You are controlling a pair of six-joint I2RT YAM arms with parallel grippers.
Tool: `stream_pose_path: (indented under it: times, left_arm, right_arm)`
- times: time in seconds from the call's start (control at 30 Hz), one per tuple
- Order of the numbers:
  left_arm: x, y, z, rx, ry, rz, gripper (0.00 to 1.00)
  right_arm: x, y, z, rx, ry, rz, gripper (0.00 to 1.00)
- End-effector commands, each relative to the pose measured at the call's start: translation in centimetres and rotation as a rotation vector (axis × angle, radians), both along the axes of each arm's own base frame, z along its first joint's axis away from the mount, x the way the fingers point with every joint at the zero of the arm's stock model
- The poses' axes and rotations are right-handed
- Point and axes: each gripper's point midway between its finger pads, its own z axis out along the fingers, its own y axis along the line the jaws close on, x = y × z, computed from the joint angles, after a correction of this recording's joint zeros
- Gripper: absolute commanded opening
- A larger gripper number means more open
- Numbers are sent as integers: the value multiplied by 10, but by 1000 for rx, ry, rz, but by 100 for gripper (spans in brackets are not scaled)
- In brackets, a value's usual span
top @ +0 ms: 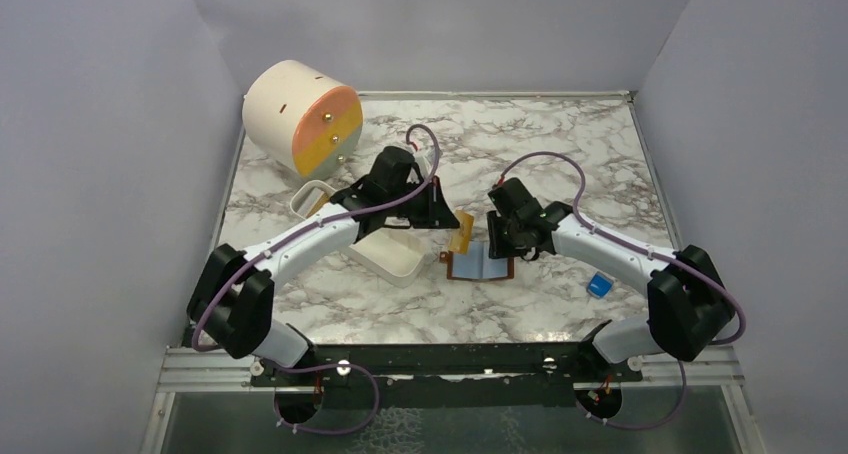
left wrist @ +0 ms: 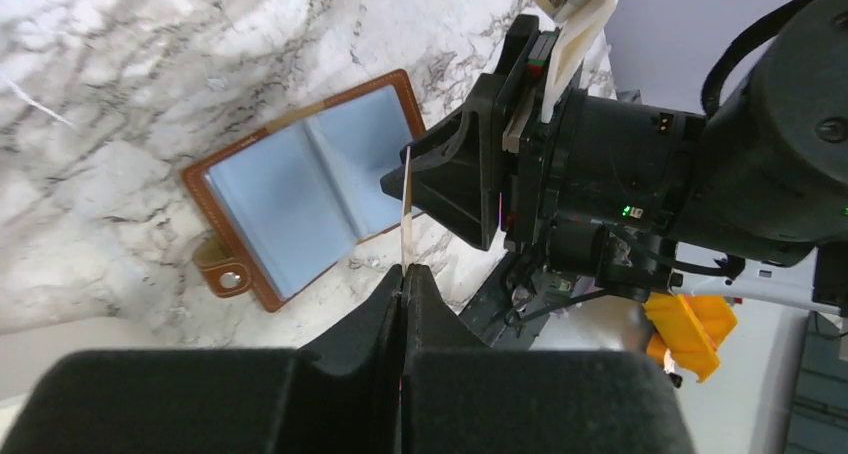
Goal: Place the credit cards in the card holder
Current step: Insert the credit card into the card holder.
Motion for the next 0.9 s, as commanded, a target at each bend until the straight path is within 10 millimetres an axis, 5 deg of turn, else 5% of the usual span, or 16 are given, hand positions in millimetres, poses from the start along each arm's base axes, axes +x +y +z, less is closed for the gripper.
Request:
stream_pose_path:
  times: [0.0, 0.43, 0.87]
  left_arm:
    - [-5, -27, -9, -58, 47, 0, 0]
    - [-27, -67, -66, -29, 161, -61, 0]
    - [-18, -58, -121, 133, 170, -44, 0]
  right_arm:
    - [2, -14, -12, -49, -1, -44, 29]
    - [-4, -29, -20, -59, -12, -106, 22]
    - [-9, -36, -32, -62, -2, -111, 22]
